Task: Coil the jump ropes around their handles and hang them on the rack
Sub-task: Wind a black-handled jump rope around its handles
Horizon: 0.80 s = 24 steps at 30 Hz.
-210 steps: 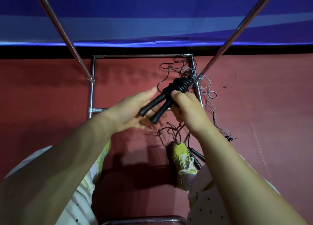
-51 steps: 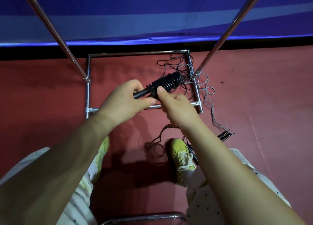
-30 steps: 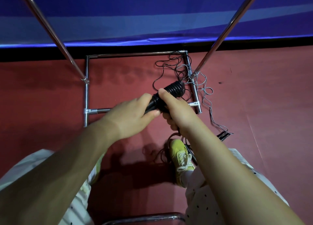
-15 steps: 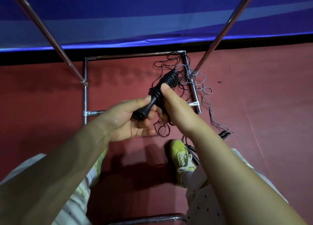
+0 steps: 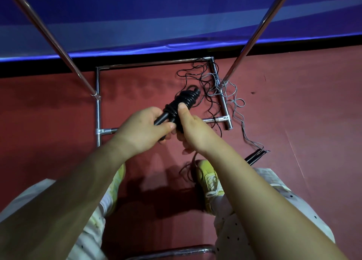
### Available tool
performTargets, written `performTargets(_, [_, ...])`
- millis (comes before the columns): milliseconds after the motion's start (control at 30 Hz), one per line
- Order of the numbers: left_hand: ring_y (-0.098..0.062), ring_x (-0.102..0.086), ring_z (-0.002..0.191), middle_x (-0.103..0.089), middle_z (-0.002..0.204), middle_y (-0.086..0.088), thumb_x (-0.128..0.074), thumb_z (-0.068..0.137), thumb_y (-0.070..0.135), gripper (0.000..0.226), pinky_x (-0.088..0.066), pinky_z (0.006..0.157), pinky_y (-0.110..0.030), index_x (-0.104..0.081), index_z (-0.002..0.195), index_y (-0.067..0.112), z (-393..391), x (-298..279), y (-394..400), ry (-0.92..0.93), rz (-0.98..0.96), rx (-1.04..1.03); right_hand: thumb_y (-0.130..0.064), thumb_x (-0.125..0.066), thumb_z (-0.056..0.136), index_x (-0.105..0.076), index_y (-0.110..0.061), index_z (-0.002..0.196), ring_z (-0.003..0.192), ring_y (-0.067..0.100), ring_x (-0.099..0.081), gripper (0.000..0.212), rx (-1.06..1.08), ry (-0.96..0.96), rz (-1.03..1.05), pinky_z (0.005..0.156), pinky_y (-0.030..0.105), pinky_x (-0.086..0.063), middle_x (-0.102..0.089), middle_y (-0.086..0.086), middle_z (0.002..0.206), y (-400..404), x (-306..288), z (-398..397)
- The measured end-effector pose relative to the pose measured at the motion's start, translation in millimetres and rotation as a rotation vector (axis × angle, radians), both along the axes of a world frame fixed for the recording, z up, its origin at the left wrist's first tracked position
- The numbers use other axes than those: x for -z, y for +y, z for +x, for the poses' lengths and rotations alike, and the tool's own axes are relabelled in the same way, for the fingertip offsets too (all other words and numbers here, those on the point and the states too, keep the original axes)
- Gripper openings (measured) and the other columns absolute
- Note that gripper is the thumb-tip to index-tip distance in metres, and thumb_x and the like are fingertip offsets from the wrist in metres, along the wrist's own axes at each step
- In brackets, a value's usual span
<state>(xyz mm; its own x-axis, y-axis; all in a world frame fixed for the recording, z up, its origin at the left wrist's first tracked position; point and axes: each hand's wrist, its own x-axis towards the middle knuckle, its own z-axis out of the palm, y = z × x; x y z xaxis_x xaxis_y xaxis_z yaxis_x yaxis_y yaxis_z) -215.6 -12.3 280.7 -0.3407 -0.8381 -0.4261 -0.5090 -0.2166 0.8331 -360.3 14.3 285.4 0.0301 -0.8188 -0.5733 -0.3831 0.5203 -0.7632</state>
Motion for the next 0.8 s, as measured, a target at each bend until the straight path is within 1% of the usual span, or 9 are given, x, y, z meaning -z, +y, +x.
performTargets(100, [-0.016,-0.066,0.068,-0.068,0.069,0.003,-0.067,0.085,0.029,0.012,-0.051,0.067,-0.036,-0.057,0.081,0.023,6,3,-1,-0.269,-0.216,0.061,-0.056,-0.019,0.099,-0.061,-0.005,0.066,0.055,0.023,-0.061,0.075,-0.033,0.065,0.017,0.067,0.032,-0.047,-0.059,0.008,0.055,1,2,-3])
performTargets(200, [-0.019,-0.06,0.07,-0.062,0.072,0.003,-0.065,0.085,0.036,0.015,-0.044,0.061,-0.035,-0.057,0.087,0.024,5,1,1,-0.385,-0.308,0.101,-0.052,-0.025,0.1,-0.06,-0.008,0.06,0.056,0.021,-0.063,0.069,-0.005,0.147,-0.017,0.069,0.032,-0.047,-0.06,0.005,0.052,2,5,-3])
performTargets(333, [-0.025,-0.058,0.072,-0.056,0.07,0.006,-0.063,0.086,0.037,0.016,-0.036,0.059,-0.032,-0.054,0.088,0.023,5,-5,0,-0.471,-0.441,0.149,-0.05,-0.031,0.1,-0.062,-0.009,0.066,0.039,0.016,-0.051,0.062,0.077,0.012,0.037,0.065,0.039,-0.052,-0.049,-0.006,0.04,2,5,0])
performTargets(467, [-0.031,-0.059,0.087,-0.06,0.086,0.001,-0.054,0.092,0.04,0.018,-0.034,0.063,-0.034,-0.051,0.096,0.022,-2,-9,4,-0.611,-0.565,0.294,-0.073,-0.021,0.09,-0.056,-0.017,0.066,0.036,0.008,-0.036,0.07,0.104,-0.103,0.182,0.055,0.028,-0.039,-0.042,-0.013,0.039,4,-1,-4])
performTargets(567, [-0.031,-0.059,0.093,-0.062,0.098,-0.001,-0.049,0.094,0.042,0.023,-0.039,0.068,-0.036,-0.049,0.101,0.02,-7,-7,7,-0.66,-0.631,0.36,-0.073,-0.025,0.09,-0.053,-0.018,0.062,0.036,0.009,-0.033,0.068,0.141,-0.113,0.238,0.054,0.026,-0.038,-0.041,-0.011,0.041,4,2,-5])
performTargets(633, [-0.029,-0.06,0.088,-0.063,0.092,0.0,-0.049,0.092,0.047,0.027,-0.042,0.069,-0.037,-0.051,0.096,0.021,-4,-4,5,-0.592,-0.579,0.362,-0.068,-0.031,0.09,-0.053,-0.018,0.062,0.039,0.011,-0.034,0.062,0.169,-0.11,0.222,0.057,0.028,-0.037,-0.045,-0.008,0.047,1,4,-6])
performTargets(667, [-0.026,-0.061,0.083,-0.064,0.085,0.002,-0.048,0.088,0.052,0.032,-0.045,0.068,-0.037,-0.055,0.092,0.021,-2,-4,5,-0.495,-0.481,0.337,-0.066,-0.033,0.089,-0.054,-0.018,0.062,0.04,0.012,-0.034,0.059,0.184,-0.111,0.198,0.059,0.03,-0.036,-0.045,-0.005,0.051,-1,3,-7])
performTargets(733, [-0.021,-0.065,0.07,-0.069,0.074,0.001,-0.047,0.082,0.058,0.041,-0.049,0.067,-0.036,-0.063,0.084,0.021,-1,-9,4,-0.151,-0.151,0.175,-0.062,-0.035,0.088,-0.053,-0.015,0.061,0.038,0.011,-0.033,0.057,0.184,-0.114,0.116,0.059,0.031,-0.033,-0.041,-0.005,0.048,-3,1,-9])
performTargets(800, [-0.016,-0.065,0.058,-0.071,0.068,-0.002,-0.053,0.085,0.051,0.036,-0.049,0.061,-0.03,-0.068,0.082,0.018,-2,-14,3,0.151,0.222,-0.017,-0.059,-0.034,0.083,-0.05,-0.016,0.059,0.038,0.008,-0.033,0.051,0.148,-0.113,0.001,0.059,0.032,-0.032,-0.037,-0.01,0.043,-3,-1,-10])
